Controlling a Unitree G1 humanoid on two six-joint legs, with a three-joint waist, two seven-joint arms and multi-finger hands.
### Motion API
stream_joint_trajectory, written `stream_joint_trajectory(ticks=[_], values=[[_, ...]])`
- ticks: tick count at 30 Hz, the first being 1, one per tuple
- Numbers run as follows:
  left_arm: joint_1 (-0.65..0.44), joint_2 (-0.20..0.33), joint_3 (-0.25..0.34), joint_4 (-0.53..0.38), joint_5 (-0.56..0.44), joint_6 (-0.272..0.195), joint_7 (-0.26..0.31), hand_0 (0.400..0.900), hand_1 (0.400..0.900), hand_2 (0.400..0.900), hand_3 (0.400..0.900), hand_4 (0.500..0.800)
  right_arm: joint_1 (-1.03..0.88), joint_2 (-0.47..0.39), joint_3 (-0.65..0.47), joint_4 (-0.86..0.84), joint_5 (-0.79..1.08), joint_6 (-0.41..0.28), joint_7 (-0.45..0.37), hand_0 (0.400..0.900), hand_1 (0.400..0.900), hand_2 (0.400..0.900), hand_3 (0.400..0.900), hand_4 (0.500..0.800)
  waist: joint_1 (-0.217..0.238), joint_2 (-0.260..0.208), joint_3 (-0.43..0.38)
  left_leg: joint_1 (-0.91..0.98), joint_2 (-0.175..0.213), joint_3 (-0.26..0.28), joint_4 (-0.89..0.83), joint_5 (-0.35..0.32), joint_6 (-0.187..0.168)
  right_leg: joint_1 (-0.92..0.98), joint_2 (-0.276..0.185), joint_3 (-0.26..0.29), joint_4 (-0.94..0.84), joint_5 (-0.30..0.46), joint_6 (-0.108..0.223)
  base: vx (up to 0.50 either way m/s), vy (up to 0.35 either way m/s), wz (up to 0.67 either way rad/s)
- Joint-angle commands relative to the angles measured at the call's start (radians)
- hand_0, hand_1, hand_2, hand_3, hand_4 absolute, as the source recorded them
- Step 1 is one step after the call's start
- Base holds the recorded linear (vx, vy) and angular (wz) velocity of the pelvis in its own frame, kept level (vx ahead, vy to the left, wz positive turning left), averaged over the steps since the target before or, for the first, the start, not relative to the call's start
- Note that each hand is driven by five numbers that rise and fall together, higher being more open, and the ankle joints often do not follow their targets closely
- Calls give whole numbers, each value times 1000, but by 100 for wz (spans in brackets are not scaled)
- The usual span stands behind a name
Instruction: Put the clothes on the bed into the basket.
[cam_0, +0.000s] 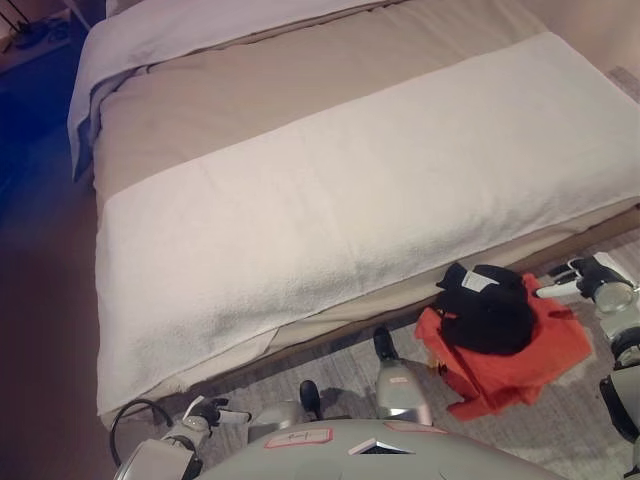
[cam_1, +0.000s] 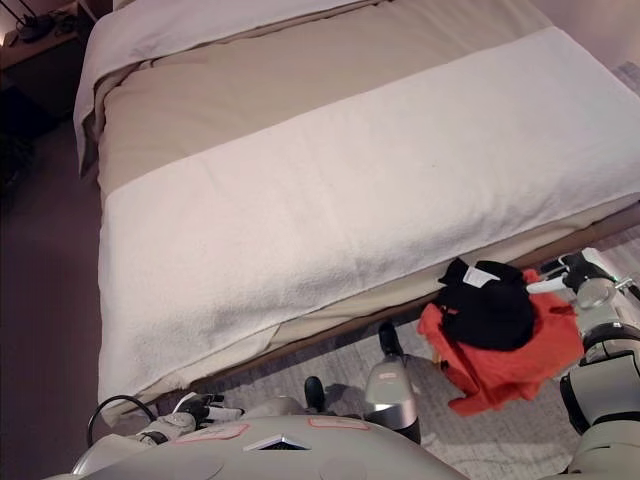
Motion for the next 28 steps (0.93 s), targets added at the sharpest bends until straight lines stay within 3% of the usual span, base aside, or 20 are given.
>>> stream_joint_trajectory(ticks=[1, 9, 17, 22, 28], values=[[-30, 79, -18, 44, 26, 13, 16, 900, 900, 900, 900, 800, -173, -19, 50, 62, -45, -2, -40, 900, 900, 900, 900, 800, 21, -41, 6, -49, -16, -54, -3, 15, -12, -21, -13, 17, 94, -28, 38, 0, 0, 0], [-19, 96, 9, 46, 24, 12, 12, 900, 900, 900, 900, 800, -122, 22, 16, 68, -38, -2, -44, 900, 900, 900, 900, 800, 38, -46, -7, -54, -11, -64, -3, 18, -15, -6, -11, 3, 78, -29, 32, 0, -20, 4], [-25, 94, 55, 23, 16, 6, 27, 900, 900, 900, 900, 800, 103, 238, -180, 71, 164, -19, -90, 900, 900, 900, 900, 800, 59, -38, -28, -63, -6, -89, -4, 23, -16, 22, -11, -34, 47, -38, 22, 22, -34, 15], [-51, 86, 65, 12, -1, 6, 45, 900, 900, 900, 900, 800, 181, 398, -199, 155, 213, -5, -87, 900, 900, 900, 900, 800, 71, -34, -50, -63, -6, -108, -4, 22, -18, 49, -12, -61, 24, -41, 15, 46, -27, 19], [-61, 59, 66, 8, -16, 13, 40, 900, 900, 900, 900, 800, 238, 471, -228, 210, 265, 19, -61, 900, 900, 900, 900, 800, 78, -39, -76, -64, -6, -126, -4, 21, -22, 73, -11, -85, 6, -47, 13, 52, -21, 14]])
